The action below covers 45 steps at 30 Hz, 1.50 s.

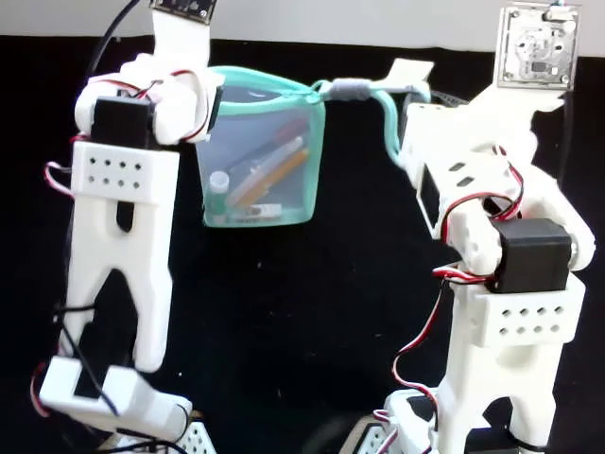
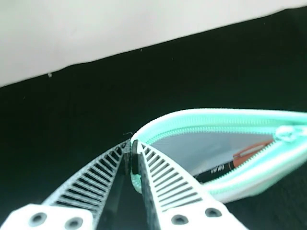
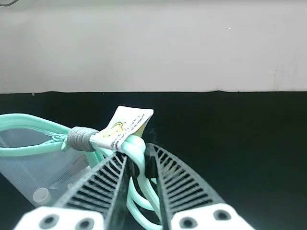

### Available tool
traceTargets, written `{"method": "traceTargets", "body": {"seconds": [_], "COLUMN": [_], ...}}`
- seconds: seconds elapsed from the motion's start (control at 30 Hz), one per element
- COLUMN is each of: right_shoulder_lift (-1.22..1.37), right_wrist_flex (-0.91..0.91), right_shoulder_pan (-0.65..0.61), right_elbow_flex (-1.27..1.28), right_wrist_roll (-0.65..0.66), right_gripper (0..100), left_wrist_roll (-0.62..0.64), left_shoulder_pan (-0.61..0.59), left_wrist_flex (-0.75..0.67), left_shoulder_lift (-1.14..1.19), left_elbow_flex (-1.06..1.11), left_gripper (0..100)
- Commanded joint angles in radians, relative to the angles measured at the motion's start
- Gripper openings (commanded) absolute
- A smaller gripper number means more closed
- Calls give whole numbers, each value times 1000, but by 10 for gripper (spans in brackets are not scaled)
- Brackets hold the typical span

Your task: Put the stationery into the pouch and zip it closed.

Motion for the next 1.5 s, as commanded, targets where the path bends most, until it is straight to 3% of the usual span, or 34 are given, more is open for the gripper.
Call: {"method": "traceTargets", "body": {"seconds": [0.0,0.2,0.37,0.53,1.37,1.47], "right_shoulder_lift": [-24,-24,-24,-24,-22,-22], "right_wrist_flex": [-31,-31,-31,-31,-45,-47], "right_shoulder_pan": [25,27,39,39,39,39], "right_elbow_flex": [-27,-27,-27,-27,-27,-27], "right_wrist_roll": [-6,26,26,28,26,23], "right_gripper": [5,5,5,5,5,5], "left_wrist_roll": [-2,0,0,-5,-5,-5], "left_shoulder_pan": [64,70,67,64,68,71], "left_wrist_flex": [38,172,328,358,390,390], "left_shoulder_lift": [143,143,150,143,142,124], "left_elbow_flex": [-65,-358,-570,-644,-1104,-1099], "left_gripper": [8,21,162,223,219,160]}}
